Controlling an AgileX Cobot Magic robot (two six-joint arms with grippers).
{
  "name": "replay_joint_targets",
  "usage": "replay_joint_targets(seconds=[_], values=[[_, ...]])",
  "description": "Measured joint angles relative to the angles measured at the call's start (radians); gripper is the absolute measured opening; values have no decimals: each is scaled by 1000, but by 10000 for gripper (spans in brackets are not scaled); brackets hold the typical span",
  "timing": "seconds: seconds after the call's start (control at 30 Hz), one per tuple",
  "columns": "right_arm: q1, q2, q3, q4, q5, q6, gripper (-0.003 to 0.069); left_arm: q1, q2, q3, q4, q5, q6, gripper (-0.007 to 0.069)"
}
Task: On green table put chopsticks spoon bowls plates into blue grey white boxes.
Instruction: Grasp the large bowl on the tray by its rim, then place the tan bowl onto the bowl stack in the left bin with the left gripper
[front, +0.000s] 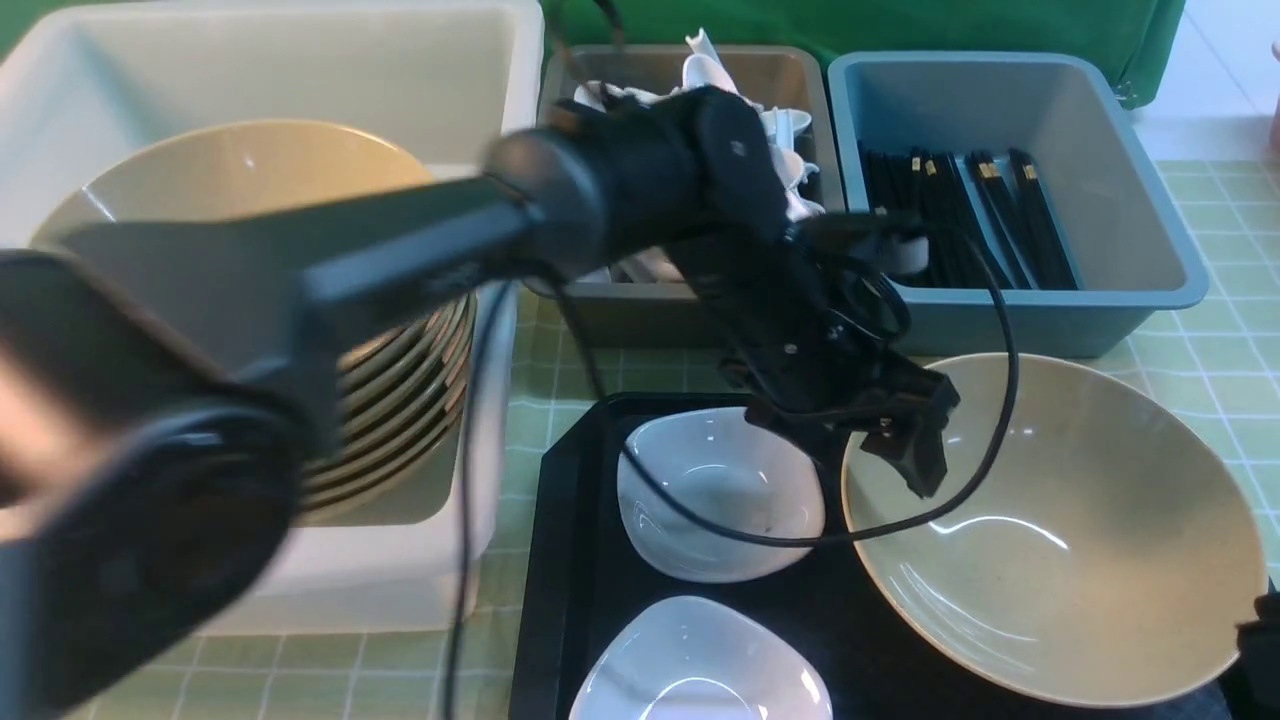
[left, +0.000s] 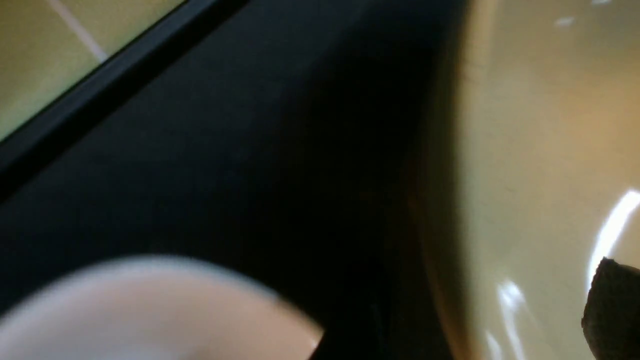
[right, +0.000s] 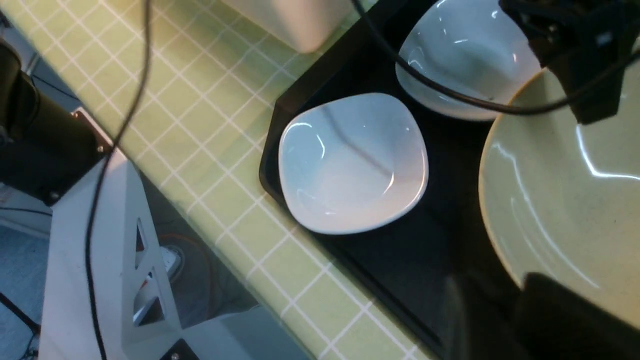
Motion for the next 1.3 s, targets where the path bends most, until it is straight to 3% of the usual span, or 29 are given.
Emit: replay_joint_targets(seconds=[0.1,0.2,0.33,0.4,0.53,0.73,0.97,1.17,1.2,1.3], values=[[0,0,0,-3,-1,2,38,0,46,-51,5,40,0,490],[0,0,0,-20,-2,2,26,0,58,-80,7,72,10,344],[0,0,0,-30,-9,2,25,6,58,-113,11,100,12,72],[0,0,0,-31,-13,1,25,11,57,-122,8,115,12,27],[0,0,0,-20,-30,-34,25,24,29,-124,-4,144,19,16],[0,28,-7,190,-61,-258,25,83,-112,-124,15,160,9,16],[12,180,-152,321,-37,-416,27,257,-439,-77,24,171,-35,16],[157,279,-261,341,-58,-445,33,560,-776,203,23,195,-36,16],[163,286,-262,341,-61,-446,33,574,-797,215,23,196,-36,16],[288,363,-263,341,-106,-453,36,855,-948,417,2,191,-37,16]])
